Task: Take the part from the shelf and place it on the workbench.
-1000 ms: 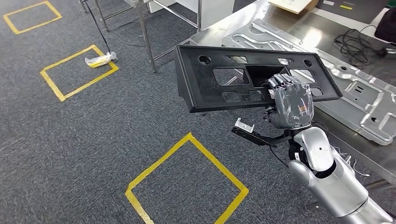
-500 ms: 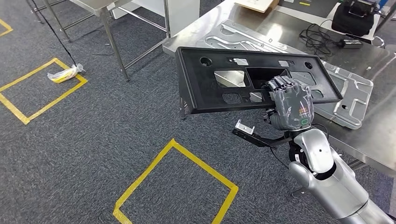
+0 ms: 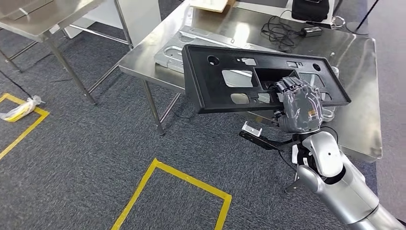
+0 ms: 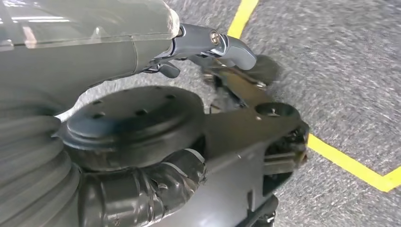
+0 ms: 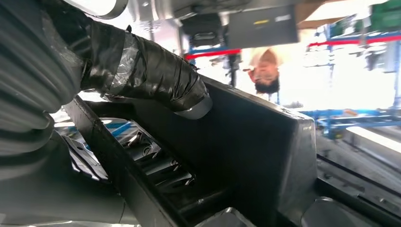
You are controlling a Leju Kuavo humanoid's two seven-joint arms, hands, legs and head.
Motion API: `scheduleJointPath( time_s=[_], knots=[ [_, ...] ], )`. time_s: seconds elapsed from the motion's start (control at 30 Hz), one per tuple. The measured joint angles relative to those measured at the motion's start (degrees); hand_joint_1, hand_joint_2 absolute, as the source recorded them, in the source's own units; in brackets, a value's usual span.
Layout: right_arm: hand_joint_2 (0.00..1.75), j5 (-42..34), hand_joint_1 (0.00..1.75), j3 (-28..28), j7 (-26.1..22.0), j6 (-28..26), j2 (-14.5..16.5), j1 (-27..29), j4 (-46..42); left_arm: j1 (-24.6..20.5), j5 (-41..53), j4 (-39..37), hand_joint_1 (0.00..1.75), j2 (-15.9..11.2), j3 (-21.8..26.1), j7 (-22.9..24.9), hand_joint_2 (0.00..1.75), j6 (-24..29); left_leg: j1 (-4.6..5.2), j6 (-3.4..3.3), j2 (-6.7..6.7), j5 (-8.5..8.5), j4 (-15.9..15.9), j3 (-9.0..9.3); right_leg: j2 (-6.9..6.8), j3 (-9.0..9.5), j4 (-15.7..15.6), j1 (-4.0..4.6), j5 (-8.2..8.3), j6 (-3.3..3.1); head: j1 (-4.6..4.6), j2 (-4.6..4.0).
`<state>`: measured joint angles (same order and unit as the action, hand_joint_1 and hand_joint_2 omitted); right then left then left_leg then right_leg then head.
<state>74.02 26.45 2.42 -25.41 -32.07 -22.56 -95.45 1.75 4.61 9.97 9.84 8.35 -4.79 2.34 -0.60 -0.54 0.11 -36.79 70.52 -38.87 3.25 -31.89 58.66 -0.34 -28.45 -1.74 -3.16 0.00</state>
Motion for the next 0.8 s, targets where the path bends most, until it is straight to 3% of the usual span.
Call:
scheduleJointPath(
  time_s=[0.1,0.13,0.17,0.2,0.27,0.33,0.37,0.43,0.47,0.6,0.73,0.8],
  knots=[
    [1.75,0.08,1.75,0.03,-0.01,0.09,0.15,0.01,0.19,0.16,0.0,-0.04,0.0,-0.11,0.01,-0.01,1.75,0.0,0.23,-0.85,-2.66,9.95,-9.19,1.0,1.99,1.49,0.06,-0.13,-1.6,0.71,-0.03,0.0],
    [1.75,0.11,1.75,0.04,-0.01,0.15,0.24,0.01,0.27,0.1,0.0,-0.05,0.0,-0.15,0.01,-0.01,1.75,0.0,0.39,-1.13,-3.16,11.86,-10.69,1.3,2.55,1.68,0.0,-0.25,-1.91,1.08,-0.04,0.0],
    [1.75,0.14,1.75,0.06,-0.01,0.2,0.3,-0.01,0.35,-0.01,0.01,-0.07,0.0,-0.19,0.01,-0.01,1.75,0.0,0.61,-1.41,-3.02,12.32,-11.24,1.61,3.0,1.85,0.0,-0.36,-2.0,1.48,-0.03,0.0],
    [1.75,0.16,1.75,0.07,-0.01,0.23,0.31,-0.05,0.38,-0.13,0.01,-0.07,0.0,-0.16,0.0,-0.03,1.75,0.0,0.65,-1.71,-2.44,12.24,-11.73,2.19,3.21,1.89,-0.02,-0.46,-1.96,1.8,-0.01,0.0],
    [1.75,0.17,1.75,0.07,-0.03,0.32,0.28,-0.22,0.42,-0.18,0.02,-0.07,0.0,-0.16,0.01,-0.09,1.75,0.01,0.59,-2.42,-1.45,12.0,-12.73,3.51,1.45,1.23,1.78,-0.42,-1.84,2.33,-0.04,0.0],
    [1.75,0.24,1.75,0.07,-0.01,0.48,0.3,-0.59,0.46,-0.2,0.03,-0.07,0.0,-0.13,0.02,-0.15,1.75,0.01,0.45,-2.89,-0.68,11.33,-13.35,4.93,-1.53,-2.11,7.43,-0.41,-3.16,2.88,-0.09,0.0],
    [1.75,0.33,1.75,0.07,0.02,0.6,0.32,-0.74,0.49,-0.21,0.03,-0.07,0.0,-0.09,0.02,-0.17,1.75,-0.01,0.44,-3.0,-0.38,10.84,-13.45,5.5,-2.4,-4.43,10.85,-0.49,-4.47,3.2,-0.09,0.0],
    [1.75,0.95,1.75,0.08,0.33,0.75,0.36,-0.76,0.63,-0.16,0.05,-0.07,0.0,-0.05,0.02,-0.19,1.75,-0.01,0.42,-2.99,0.16,9.64,-13.46,6.84,-2.9,-8.3,15.26,-0.82,-6.54,3.74,-0.08,0.0],
    [1.75,1.41,1.75,0.08,0.58,0.79,0.36,-0.75,0.72,-0.13,0.05,-0.07,0.0,-0.05,0.02,-0.2,1.75,-0.02,0.41,-2.95,0.39,8.97,-13.46,7.73,-3.02,-9.02,14.86,-0.96,-6.2,3.93,-0.09,0.0],
    [1.75,2.49,1.75,0.09,1.05,0.82,0.36,-0.93,0.99,-0.16,0.11,-0.07,0.0,0.04,0.02,-0.37,1.75,-0.08,0.34,-2.59,0.84,6.77,-13.46,10.78,-3.48,-7.06,5.44,-1.11,0.89,3.95,-0.09,0.0],
    [1.75,2.5,1.75,0.09,1.07,0.84,0.36,-0.96,1.02,-0.17,0.11,-0.07,0.0,0.08,0.02,-0.38,1.75,-0.09,0.34,-2.55,0.86,6.6,-13.46,10.99,-3.54,-6.8,4.49,-1.11,1.73,3.89,-0.1,0.0],
    [1.75,2.58,1.75,0.11,1.05,1.11,0.36,-1.19,1.17,-0.25,0.13,-0.07,0.0,0.11,0.02,-0.42,1.75,-0.14,0.37,-2.26,0.9,6.09,-13.47,11.37,-3.83,-6.49,2.84,-0.83,3.08,3.47,-0.11,0.0]
  ],
)
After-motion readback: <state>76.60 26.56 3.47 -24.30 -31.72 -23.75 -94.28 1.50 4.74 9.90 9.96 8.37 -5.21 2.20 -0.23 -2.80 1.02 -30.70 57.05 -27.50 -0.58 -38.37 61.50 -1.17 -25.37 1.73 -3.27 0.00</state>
